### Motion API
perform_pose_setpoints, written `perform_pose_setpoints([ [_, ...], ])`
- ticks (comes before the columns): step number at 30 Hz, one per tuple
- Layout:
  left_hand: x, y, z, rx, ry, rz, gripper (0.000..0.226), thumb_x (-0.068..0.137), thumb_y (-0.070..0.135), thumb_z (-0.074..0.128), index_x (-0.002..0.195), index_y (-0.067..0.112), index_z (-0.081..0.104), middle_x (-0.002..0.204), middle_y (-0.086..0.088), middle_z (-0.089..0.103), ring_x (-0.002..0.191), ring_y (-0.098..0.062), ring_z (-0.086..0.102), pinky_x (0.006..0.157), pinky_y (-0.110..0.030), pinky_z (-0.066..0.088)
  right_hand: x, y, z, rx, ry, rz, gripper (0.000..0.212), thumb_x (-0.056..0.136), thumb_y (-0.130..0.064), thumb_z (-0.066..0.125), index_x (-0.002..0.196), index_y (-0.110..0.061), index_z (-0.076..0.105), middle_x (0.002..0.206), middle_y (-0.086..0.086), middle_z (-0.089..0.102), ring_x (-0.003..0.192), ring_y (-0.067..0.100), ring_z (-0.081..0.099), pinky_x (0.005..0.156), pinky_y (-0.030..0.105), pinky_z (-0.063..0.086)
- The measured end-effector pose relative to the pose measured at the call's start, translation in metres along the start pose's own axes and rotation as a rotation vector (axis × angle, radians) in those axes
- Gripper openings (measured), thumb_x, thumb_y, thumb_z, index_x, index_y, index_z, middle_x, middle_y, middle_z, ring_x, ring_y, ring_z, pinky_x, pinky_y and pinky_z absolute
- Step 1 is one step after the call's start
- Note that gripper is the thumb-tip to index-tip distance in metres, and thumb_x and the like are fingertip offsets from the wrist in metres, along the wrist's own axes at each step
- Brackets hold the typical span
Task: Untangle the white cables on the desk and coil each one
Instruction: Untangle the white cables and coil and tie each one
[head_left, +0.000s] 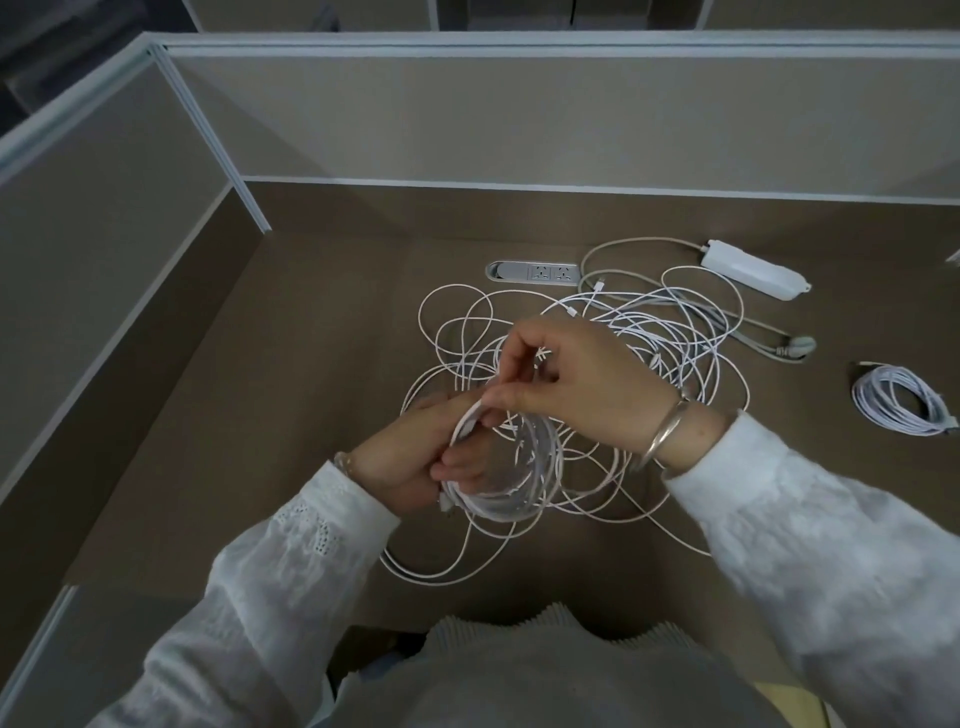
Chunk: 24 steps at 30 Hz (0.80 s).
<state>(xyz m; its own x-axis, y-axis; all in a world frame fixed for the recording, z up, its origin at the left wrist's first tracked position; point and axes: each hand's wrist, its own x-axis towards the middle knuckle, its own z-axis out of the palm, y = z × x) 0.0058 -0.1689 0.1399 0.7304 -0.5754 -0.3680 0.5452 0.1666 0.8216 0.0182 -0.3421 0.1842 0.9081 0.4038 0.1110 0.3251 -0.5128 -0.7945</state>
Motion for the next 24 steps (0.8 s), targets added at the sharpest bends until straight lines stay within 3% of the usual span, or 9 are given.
perform_pose_setpoints([
  [2,0.003,-0.001,-0.004,-0.113,-0.087,-0.088,0.039,0.099,0.045,0.04,0.073,0.015,0.045,0.036,0.008,0.027,0.027,-0.001,0.022,0.037,-0.018,0.025,0.002,0.009,0.001,0.058,-0.006,0.036,0.018,0.074,-0.024,0.079,0.077,-0.012,0.066,0.076,-0.004,0.063,0.063,0.004,0.055,0.059,0.02,0.045],
  [4,0.005,-0.002,-0.007,-0.228,-0.201,-0.142,0.045,0.097,0.052,0.035,0.074,0.016,0.047,0.035,0.011,0.028,0.027,0.0,0.023,0.035,-0.015,0.026,0.002,0.016,0.003,0.118,-0.015,0.062,0.016,0.075,-0.021,0.078,0.075,-0.014,0.064,0.071,-0.006,0.061,0.055,0.002,0.053,0.053,0.016,0.041],
  [6,0.007,-0.001,-0.014,-0.334,-0.291,-0.17,0.044,0.096,0.051,0.038,0.074,0.016,0.05,0.035,0.012,0.028,0.026,-0.003,0.024,0.034,-0.014,0.029,0.001,0.027,0.004,0.248,0.004,0.111,0.014,0.077,-0.015,0.076,0.077,-0.012,0.062,0.069,-0.005,0.06,0.047,0.0,0.051,0.047,0.01,0.037],
  [10,0.005,0.009,-0.036,-0.686,-0.488,-0.159,0.043,0.101,0.043,0.04,0.077,0.01,0.052,0.041,0.009,0.028,0.031,-0.005,0.024,0.04,-0.018,0.032,-0.006,0.065,0.002,0.452,0.084,0.248,0.013,0.079,-0.014,0.072,0.081,-0.012,0.06,0.064,-0.007,0.061,0.041,0.009,0.046,0.04,0.022,0.037],
  [14,0.003,0.024,-0.06,-0.829,-0.436,-0.046,0.047,0.103,0.043,0.035,0.08,0.005,0.051,0.042,0.011,0.025,0.033,-0.002,0.022,0.045,-0.02,0.032,-0.022,0.097,0.008,0.468,0.167,0.286,0.011,0.08,-0.004,0.069,0.084,-0.008,0.06,0.06,-0.006,0.063,0.044,0.01,0.053,0.047,0.021,0.047],
  [20,-0.004,0.037,-0.083,-0.892,-0.299,0.082,0.05,0.103,0.045,0.036,0.079,0.004,0.051,0.045,0.003,0.038,0.039,-0.009,0.035,0.048,-0.021,0.034,-0.041,0.122,0.021,0.413,0.216,0.332,0.016,0.076,0.002,0.071,0.081,-0.007,0.06,0.065,0.009,0.062,0.054,0.013,0.061,0.055,0.021,0.053],
  [24,-0.009,0.047,-0.097,-0.925,-0.319,0.189,0.052,0.103,0.045,0.037,0.077,0.003,0.052,0.044,-0.001,0.039,0.04,-0.011,0.037,0.05,-0.024,0.035,-0.053,0.135,0.02,0.2,0.39,0.347,0.015,0.076,-0.007,0.075,0.075,-0.018,0.064,0.066,0.011,0.066,0.061,0.029,0.061,0.065,0.038,0.052],
])
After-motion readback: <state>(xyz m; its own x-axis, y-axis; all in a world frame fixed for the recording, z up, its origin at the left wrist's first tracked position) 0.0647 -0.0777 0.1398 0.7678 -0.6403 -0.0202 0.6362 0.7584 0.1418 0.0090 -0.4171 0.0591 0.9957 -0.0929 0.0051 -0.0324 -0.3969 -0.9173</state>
